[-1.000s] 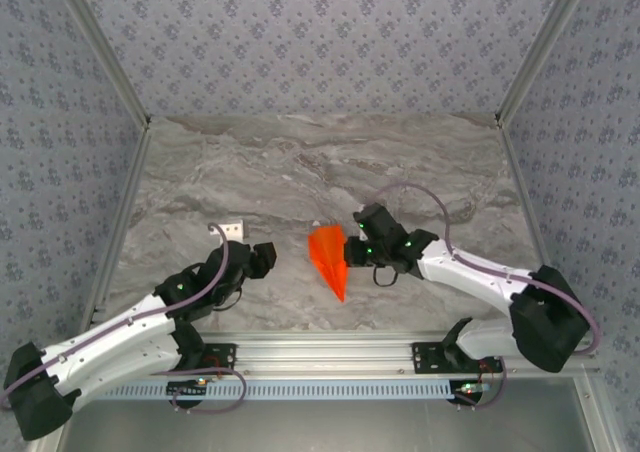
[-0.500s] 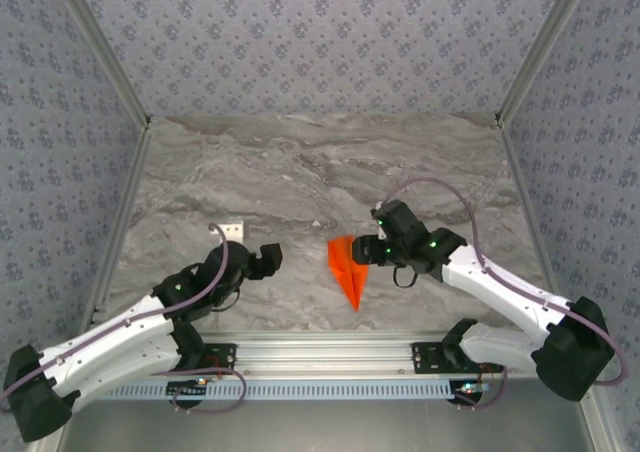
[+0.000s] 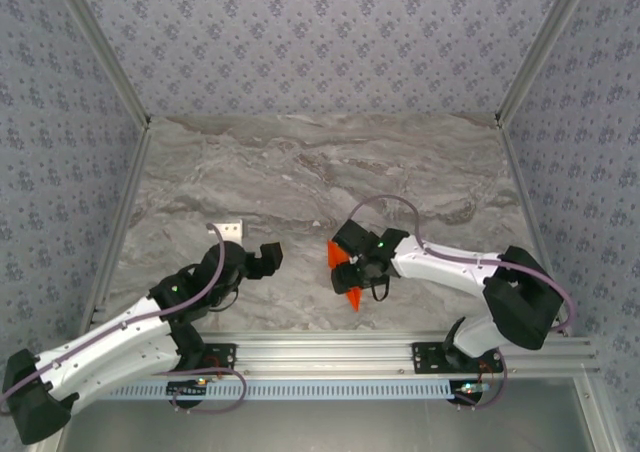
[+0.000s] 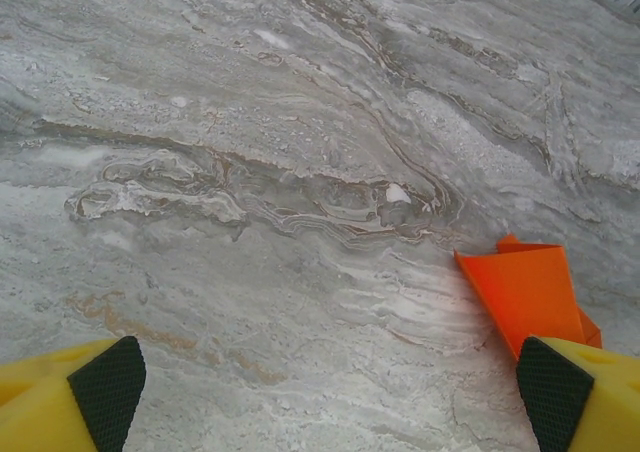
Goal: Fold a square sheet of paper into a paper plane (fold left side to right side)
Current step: Pick up the paper plane from the bottom-center of the table.
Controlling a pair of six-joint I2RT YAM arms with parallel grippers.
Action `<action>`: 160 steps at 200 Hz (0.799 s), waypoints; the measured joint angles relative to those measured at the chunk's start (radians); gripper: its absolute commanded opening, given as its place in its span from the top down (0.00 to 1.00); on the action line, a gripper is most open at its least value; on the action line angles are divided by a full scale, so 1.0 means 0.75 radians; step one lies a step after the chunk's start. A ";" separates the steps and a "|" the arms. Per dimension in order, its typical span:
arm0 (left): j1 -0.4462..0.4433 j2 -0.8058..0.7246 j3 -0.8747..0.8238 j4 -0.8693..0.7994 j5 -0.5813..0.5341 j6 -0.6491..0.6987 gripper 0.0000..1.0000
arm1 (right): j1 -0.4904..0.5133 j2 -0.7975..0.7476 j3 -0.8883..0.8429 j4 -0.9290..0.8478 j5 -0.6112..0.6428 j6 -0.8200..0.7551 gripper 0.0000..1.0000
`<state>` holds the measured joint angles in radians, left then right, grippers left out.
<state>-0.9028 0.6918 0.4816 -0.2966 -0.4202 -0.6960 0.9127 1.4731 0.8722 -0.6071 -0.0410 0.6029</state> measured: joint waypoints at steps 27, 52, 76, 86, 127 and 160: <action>0.000 -0.008 0.000 -0.001 -0.006 0.000 0.02 | 0.000 0.046 0.025 0.002 0.001 -0.003 0.41; 0.000 -0.015 0.000 -0.015 -0.018 0.000 0.02 | -0.001 0.087 0.036 0.000 0.002 -0.010 0.48; 0.000 -0.015 0.000 -0.029 -0.020 0.000 0.02 | -0.001 0.117 0.054 -0.001 0.008 -0.022 0.58; 0.000 -0.015 0.000 -0.030 -0.020 0.000 0.02 | -0.001 0.124 0.059 0.001 0.012 -0.018 0.63; 0.000 -0.015 0.000 -0.030 -0.020 0.000 0.02 | -0.010 0.140 0.065 0.000 0.025 -0.026 0.82; 0.000 -0.040 0.000 -0.046 -0.020 0.000 0.02 | -0.082 0.141 0.091 -0.008 0.021 -0.057 0.92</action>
<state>-0.9028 0.6617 0.4816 -0.3313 -0.4351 -0.6960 0.8509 1.5791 0.9405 -0.6132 -0.0254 0.5598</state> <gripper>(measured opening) 0.984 0.116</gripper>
